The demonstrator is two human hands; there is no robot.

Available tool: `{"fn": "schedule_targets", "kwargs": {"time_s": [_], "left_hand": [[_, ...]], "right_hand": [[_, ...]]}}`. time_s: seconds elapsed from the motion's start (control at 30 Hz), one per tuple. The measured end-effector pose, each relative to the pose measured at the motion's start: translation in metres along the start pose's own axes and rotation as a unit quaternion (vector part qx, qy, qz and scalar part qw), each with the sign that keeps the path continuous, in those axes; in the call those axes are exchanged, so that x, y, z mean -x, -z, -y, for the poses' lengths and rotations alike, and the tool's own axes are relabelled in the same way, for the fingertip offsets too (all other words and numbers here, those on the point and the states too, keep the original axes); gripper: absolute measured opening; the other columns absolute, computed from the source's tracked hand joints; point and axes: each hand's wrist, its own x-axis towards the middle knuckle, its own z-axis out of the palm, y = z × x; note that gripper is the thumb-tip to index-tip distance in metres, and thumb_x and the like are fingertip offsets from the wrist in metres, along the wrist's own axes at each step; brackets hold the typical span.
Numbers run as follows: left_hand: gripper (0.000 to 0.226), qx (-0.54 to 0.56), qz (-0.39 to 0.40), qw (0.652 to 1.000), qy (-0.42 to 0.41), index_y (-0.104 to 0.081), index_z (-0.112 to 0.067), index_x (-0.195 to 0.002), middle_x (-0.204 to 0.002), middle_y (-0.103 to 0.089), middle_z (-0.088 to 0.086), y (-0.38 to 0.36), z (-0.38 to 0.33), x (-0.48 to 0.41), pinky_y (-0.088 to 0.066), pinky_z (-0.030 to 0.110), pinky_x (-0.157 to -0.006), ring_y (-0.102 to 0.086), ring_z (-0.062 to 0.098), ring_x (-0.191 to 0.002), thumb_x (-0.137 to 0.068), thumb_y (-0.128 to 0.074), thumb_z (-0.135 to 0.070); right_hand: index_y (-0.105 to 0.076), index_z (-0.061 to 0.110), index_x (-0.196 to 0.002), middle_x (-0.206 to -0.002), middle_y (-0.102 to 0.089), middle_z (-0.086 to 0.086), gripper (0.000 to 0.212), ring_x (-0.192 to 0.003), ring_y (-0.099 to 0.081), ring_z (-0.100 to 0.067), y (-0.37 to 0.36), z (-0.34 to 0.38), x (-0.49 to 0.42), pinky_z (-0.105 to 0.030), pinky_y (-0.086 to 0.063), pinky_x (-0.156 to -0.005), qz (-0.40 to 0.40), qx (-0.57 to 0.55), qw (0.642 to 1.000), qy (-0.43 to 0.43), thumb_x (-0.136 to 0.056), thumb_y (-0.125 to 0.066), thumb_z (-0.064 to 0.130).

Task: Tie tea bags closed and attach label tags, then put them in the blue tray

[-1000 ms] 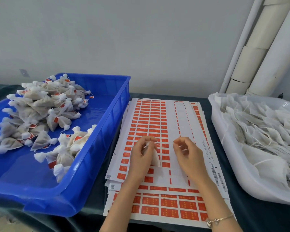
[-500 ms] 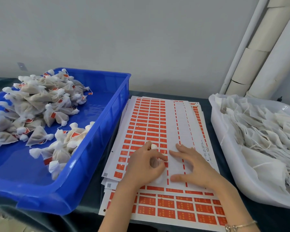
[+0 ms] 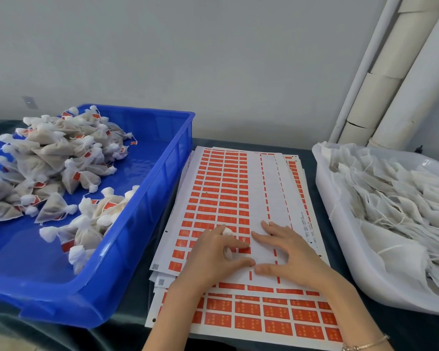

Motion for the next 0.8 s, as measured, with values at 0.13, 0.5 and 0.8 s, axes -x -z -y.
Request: {"fn": "schedule_targets", "kwargs": {"time_s": [0.13, 0.5, 0.8], "left_hand": [[0.037, -0.002, 0.004, 1.0, 0.016, -0.068, -0.045, -0.109, -0.143, -0.047, -0.012, -0.0001, -0.0024, -0.0022, -0.032, 0.034, -0.103, -0.036, 0.013, -0.134, -0.075, -0.069, -0.059], [0.031, -0.021, -0.002, 1.0, -0.017, -0.07, -0.04, -0.11, -0.13, -0.059, -0.014, 0.0007, -0.0064, -0.0064, -0.029, 0.018, -0.092, -0.048, 0.009, -0.119, -0.081, -0.067, -0.051], [0.032, -0.059, -0.06, 0.995, -0.06, -0.066, -0.046, -0.114, -0.11, -0.061, -0.019, -0.006, -0.0012, 0.0011, -0.03, 0.012, -0.079, -0.04, 0.0, -0.095, -0.086, -0.056, -0.057]], "right_hand": [[-0.014, 0.076, -0.115, -0.154, -0.003, 0.031, 0.065, -0.146, -0.003, -0.004, -0.0002, -0.0008, -0.0003, -0.044, -0.009, -0.118, 0.003, 0.007, 1.0, 0.0, -0.057, -0.041, 0.09], [-0.013, 0.079, -0.113, -0.15, 0.001, 0.036, 0.064, -0.146, -0.002, -0.004, -0.0011, -0.0016, -0.0004, -0.043, -0.008, -0.118, 0.003, 0.005, 1.0, 0.007, -0.056, -0.04, 0.091], [-0.006, 0.076, -0.12, -0.143, 0.008, 0.04, 0.07, -0.146, 0.002, -0.003, -0.0003, -0.0022, 0.0004, -0.042, -0.006, -0.118, 0.013, 0.012, 1.0, 0.01, -0.059, -0.036, 0.092]]}}
